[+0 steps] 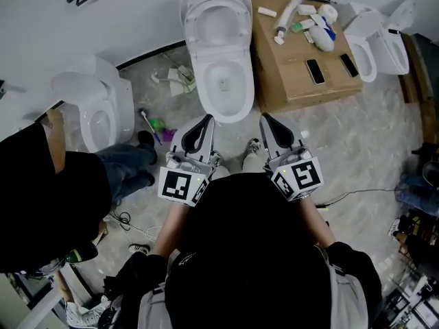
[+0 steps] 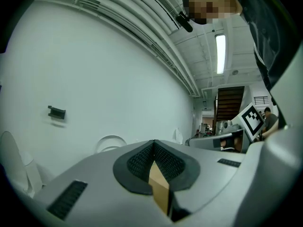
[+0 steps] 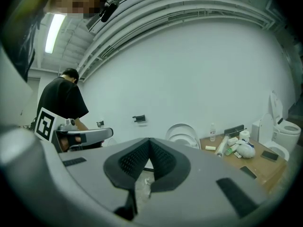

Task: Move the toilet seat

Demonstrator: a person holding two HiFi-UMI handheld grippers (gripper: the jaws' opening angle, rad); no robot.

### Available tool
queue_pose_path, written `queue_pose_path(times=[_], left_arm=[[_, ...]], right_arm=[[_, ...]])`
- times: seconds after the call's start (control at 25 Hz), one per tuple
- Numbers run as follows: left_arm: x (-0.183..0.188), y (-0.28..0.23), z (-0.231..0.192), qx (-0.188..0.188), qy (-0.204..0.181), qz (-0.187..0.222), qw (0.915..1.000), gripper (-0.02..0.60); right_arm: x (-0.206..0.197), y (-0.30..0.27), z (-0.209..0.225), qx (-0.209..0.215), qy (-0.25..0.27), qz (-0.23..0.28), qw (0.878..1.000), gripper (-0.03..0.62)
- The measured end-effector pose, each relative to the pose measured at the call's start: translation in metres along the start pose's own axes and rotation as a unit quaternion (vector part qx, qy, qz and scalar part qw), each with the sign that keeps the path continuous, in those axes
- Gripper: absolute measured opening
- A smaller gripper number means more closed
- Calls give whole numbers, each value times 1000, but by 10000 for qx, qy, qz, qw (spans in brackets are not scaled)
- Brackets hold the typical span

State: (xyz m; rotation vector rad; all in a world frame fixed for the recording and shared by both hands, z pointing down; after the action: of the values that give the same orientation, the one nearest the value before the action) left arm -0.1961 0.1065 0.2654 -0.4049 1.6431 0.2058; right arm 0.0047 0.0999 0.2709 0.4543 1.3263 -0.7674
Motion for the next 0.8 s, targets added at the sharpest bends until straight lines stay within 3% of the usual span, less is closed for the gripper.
queue_pose_path(times=[0.48, 0.8], left_arm=[[-2, 24, -17, -369, -42, 40, 9993, 8], [-1, 29, -20, -180, 12, 26, 9998, 8]], right_arm=[[-7, 3, -33, -367, 8, 125, 9992, 14], [-4, 2, -34, -239, 9, 100, 9997, 14]])
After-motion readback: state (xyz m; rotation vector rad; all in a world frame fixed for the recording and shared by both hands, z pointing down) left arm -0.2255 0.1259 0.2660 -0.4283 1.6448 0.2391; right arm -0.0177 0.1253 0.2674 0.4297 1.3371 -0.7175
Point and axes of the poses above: the fingertips, and each gripper's own axes: y backward along the fingers, z to its right, x out of its top, the point moved 7 cm from there along y, backward along the fingers, and after that the axes turned 12 degrees about x, right-handed, at the moved point
